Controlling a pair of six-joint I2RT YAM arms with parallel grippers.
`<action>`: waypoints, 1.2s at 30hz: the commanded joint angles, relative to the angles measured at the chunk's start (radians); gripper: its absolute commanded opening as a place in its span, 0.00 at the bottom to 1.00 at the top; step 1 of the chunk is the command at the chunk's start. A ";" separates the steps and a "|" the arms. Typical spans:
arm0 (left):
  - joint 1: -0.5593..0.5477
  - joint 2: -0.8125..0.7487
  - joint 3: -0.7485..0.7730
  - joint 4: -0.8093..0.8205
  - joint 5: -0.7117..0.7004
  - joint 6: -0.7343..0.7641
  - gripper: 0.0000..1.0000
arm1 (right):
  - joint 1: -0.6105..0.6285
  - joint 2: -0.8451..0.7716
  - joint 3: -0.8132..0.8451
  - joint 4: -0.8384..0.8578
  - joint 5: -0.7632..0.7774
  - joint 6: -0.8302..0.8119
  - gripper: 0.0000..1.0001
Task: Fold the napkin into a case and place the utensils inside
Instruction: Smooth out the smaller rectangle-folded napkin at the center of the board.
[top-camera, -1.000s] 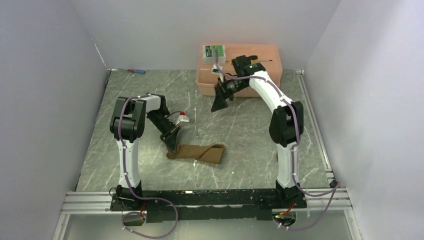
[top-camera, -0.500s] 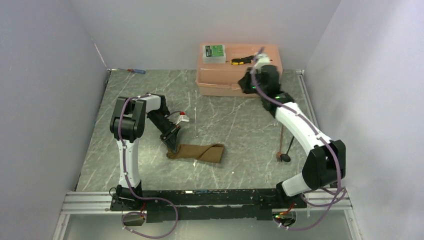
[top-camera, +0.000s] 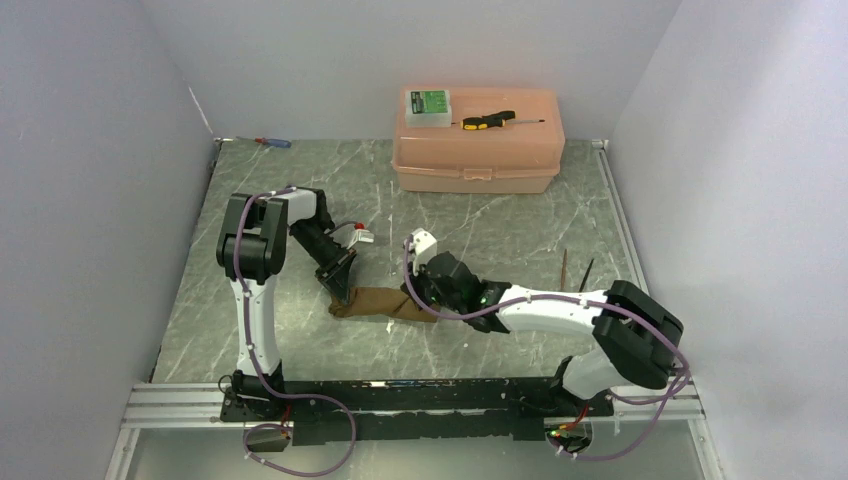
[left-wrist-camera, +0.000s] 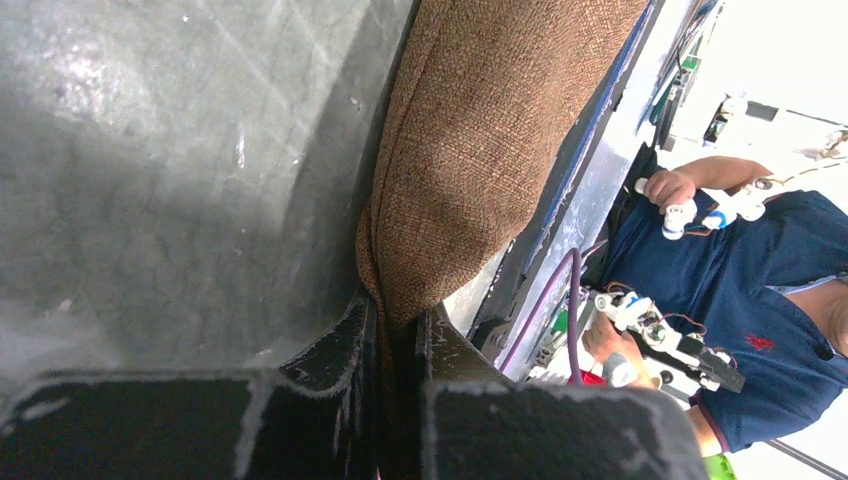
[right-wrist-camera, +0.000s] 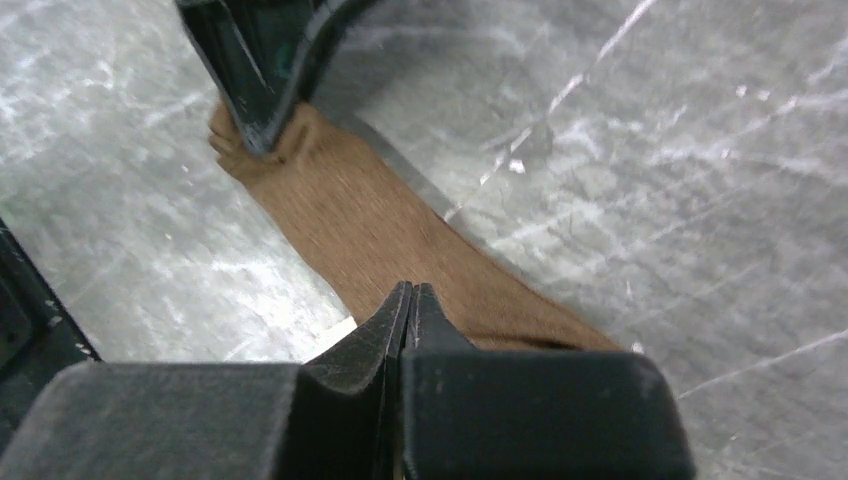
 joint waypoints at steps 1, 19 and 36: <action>0.019 0.028 0.026 0.037 -0.085 0.026 0.03 | 0.000 0.029 -0.124 0.242 0.006 0.067 0.00; 0.029 0.089 0.077 -0.016 0.009 -0.061 0.03 | -0.005 -0.069 -0.350 0.518 0.161 -0.029 0.00; 0.051 0.113 0.101 -0.023 0.052 -0.100 0.04 | -0.011 0.452 -0.217 0.957 -0.026 -0.056 0.00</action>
